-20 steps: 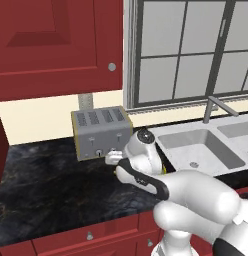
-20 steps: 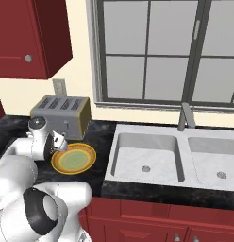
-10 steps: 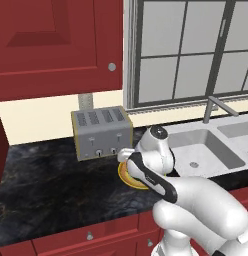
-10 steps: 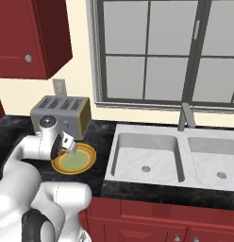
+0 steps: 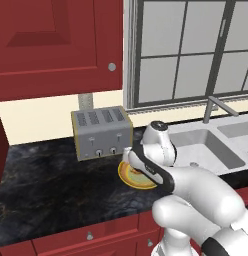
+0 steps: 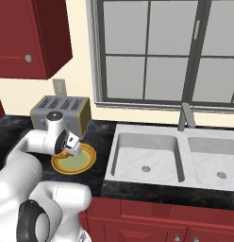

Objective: Place the pastries on the plates.

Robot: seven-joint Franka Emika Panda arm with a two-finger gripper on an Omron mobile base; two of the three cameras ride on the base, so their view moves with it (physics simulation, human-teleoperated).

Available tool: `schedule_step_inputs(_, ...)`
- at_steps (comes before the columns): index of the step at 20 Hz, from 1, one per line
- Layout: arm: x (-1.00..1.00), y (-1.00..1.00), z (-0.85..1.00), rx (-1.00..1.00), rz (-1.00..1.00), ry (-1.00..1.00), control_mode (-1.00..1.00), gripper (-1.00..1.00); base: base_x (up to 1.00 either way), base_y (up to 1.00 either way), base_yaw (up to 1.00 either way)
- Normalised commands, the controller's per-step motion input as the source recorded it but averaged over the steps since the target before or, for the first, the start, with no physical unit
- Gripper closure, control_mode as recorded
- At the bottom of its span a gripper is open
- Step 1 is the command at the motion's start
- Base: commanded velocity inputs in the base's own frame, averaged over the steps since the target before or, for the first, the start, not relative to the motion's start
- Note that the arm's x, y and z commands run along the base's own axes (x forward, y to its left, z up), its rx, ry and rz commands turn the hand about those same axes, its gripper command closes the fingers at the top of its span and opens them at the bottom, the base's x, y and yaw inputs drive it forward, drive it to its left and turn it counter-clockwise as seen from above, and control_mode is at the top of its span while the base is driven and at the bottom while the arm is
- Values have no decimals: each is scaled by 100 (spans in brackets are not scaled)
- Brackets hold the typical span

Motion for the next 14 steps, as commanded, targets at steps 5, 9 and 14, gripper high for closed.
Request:
schedule_step_inputs(5, 0, -2, -47, -5, 0, 0, -100, 100, 0, 0, 0)
schedule_step_inputs(9, 0, 0, -39, -7, 0, 0, -100, 100, 0, 0, 0)
schedule_step_inputs(14, 0, 0, -4, 0, 0, 0, -100, -100, 0, 0, 0)
